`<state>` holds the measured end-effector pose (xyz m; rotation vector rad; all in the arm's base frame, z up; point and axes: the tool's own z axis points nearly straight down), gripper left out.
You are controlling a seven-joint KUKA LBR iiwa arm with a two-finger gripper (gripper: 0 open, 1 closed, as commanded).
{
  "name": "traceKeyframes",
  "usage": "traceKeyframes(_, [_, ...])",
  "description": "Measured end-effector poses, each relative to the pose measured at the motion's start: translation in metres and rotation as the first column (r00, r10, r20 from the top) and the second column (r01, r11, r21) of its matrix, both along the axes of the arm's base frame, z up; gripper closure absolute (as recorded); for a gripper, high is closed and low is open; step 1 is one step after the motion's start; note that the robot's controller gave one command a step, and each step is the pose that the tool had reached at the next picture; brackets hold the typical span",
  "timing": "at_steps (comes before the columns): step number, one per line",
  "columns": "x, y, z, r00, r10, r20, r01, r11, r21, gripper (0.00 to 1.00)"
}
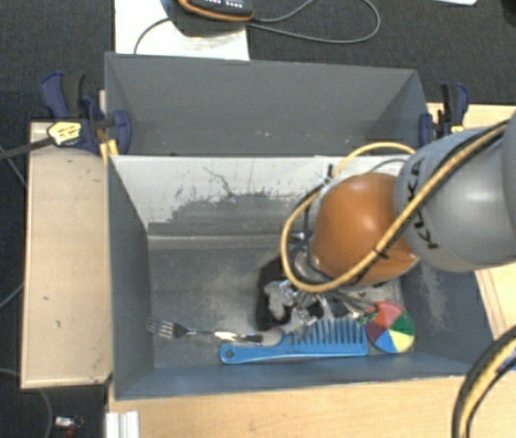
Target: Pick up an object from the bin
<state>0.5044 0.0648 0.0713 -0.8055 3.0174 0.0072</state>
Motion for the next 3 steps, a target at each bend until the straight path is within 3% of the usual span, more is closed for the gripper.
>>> traceKeyframes(1, [-0.005, -0.007, 0.0, 0.923, 0.386, 0.007, -0.386, 0.923, -0.007, 1.0])
traceKeyframes(2, [-0.013, -0.006, 0.026, 0.849, 0.529, 0.003, -0.529, 0.849, -0.009, 1.0])
traceKeyframes(3, [-0.011, -0.01, 0.052, 0.97, 0.244, 0.005, -0.244, 0.97, -0.003, 1.0])
